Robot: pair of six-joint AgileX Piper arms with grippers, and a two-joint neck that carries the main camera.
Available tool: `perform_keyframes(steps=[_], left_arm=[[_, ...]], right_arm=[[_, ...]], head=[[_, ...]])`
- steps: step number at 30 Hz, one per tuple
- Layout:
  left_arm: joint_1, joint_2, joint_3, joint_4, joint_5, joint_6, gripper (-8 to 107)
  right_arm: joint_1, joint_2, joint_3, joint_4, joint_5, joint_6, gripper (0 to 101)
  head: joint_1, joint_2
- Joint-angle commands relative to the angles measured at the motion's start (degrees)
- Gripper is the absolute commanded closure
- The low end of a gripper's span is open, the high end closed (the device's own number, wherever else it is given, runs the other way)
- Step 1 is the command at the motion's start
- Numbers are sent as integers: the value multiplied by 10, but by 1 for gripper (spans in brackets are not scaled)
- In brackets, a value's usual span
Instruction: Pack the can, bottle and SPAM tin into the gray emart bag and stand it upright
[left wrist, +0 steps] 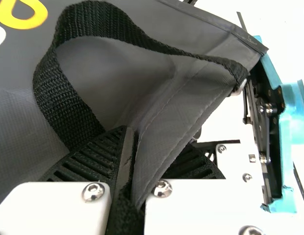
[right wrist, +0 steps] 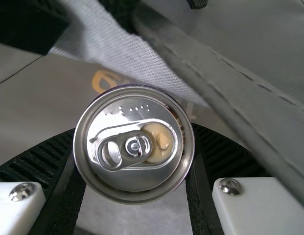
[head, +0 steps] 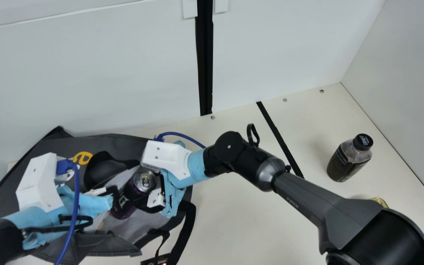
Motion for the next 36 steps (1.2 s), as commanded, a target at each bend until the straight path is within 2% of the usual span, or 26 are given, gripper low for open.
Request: perform_keyframes(steps=[1,11,23,36], left_arm=[[0,0,0,0,0,0,107],[0,0,0,0,0,0,107],[0,0,0,0,0,0,107],[0,0,0,0,0,0,107]], right_arm=[[1,2,-4,-1,-3,1,81],[-4,5,-14,-7,-1,8,48],[-22,-8,-8,-8,19,5,8],[-58,-43,0,-5,74,-8,6]], head=[[-13,0],[-13,0],[-13,0],[-13,0]])
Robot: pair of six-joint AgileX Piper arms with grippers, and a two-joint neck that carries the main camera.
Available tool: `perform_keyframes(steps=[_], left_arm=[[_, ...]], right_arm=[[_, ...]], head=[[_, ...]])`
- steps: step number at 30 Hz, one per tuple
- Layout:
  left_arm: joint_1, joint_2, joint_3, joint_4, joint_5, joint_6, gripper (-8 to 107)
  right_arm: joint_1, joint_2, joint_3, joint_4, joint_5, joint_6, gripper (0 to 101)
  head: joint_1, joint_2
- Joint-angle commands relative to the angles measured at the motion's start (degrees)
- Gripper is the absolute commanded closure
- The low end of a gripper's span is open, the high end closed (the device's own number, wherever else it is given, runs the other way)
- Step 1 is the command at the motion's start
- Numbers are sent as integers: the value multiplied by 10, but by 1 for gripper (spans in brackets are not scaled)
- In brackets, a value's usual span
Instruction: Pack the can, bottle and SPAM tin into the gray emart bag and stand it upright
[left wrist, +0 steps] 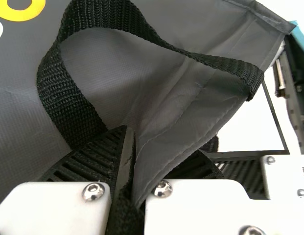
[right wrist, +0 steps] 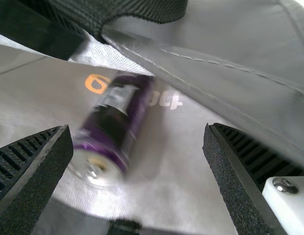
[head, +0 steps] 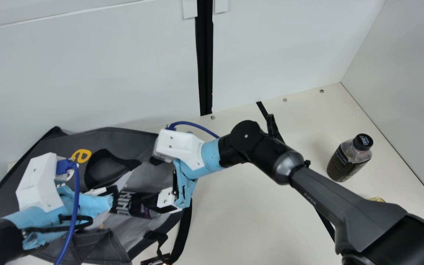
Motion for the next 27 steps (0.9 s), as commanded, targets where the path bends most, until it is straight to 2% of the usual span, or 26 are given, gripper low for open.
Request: perform_keyframes(steps=[1,16,27], left_arm=[[0,0,0,0,0,0,107],[0,0,0,0,0,0,107],[0,0,0,0,0,0,107]], right_arm=[[-6,-5,0,3,15,-1,6],[-58,-39,-21,10,91,11,6],[-90,-66,-19,10,118,29,6]], head=[[-13,0],[-13,0],[-13,0]])
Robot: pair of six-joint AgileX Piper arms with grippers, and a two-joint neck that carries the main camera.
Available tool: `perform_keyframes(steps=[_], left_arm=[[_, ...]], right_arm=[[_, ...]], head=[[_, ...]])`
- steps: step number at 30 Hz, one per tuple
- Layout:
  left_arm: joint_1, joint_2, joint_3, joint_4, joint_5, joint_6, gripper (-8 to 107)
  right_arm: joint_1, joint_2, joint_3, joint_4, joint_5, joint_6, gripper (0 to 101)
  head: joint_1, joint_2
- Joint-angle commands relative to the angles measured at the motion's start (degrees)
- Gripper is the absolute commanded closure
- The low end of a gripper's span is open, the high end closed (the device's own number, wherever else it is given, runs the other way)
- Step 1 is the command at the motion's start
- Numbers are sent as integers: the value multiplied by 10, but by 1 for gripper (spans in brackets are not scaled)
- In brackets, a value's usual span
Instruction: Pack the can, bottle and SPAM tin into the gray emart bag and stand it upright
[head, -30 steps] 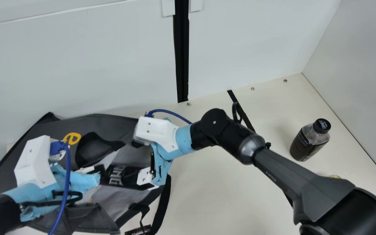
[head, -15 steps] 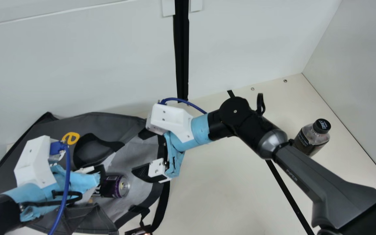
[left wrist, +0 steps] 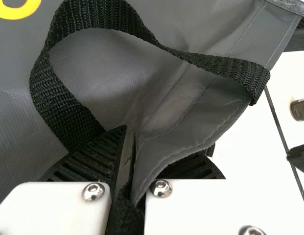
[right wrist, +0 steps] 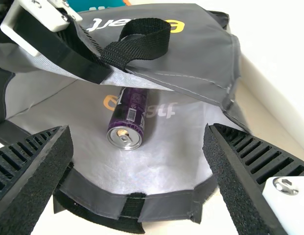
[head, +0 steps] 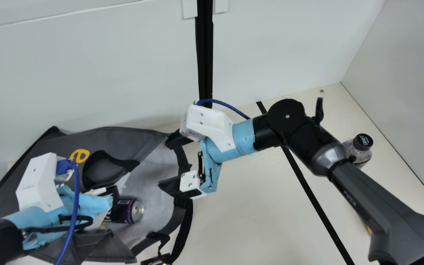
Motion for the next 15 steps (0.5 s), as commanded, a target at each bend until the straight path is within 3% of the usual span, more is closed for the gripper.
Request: perform_keyframes(steps=[1,15], left_arm=[[0,0,0,0,0,0,107],[0,0,0,0,0,0,107]], right_arm=[[-4,-5,2,0,1,4,6],[-28,-61,16,-21,-32,59,6]], head=[[-13,-1],[-13,-1]])
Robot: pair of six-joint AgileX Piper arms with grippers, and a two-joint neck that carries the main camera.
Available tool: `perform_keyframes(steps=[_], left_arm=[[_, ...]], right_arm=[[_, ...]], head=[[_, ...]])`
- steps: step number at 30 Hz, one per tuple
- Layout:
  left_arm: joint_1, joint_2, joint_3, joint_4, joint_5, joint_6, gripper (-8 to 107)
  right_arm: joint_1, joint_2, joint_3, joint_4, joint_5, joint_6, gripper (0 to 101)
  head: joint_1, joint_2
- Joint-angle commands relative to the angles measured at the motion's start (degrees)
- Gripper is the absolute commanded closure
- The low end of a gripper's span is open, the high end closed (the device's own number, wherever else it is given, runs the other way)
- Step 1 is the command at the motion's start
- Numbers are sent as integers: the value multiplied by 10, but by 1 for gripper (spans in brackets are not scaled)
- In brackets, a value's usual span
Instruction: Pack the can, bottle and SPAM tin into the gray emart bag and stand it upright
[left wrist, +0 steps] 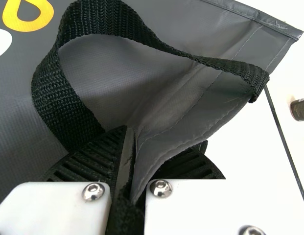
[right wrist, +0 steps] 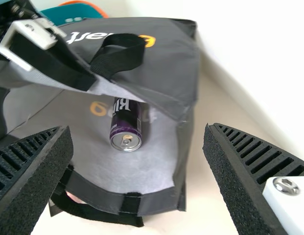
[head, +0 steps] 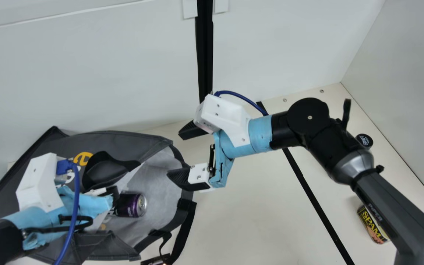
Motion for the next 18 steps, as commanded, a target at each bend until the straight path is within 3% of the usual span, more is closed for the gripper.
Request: perform_keyframes(steps=[1,18], left_arm=[[0,0,0,0,0,0,107],[0,0,0,0,0,0,107]], right_arm=[[-2,-7,0,-7,-10,11,6],[-31,-63,5,-106,-86,107,6]], head=[[-14,0],[-14,0]])
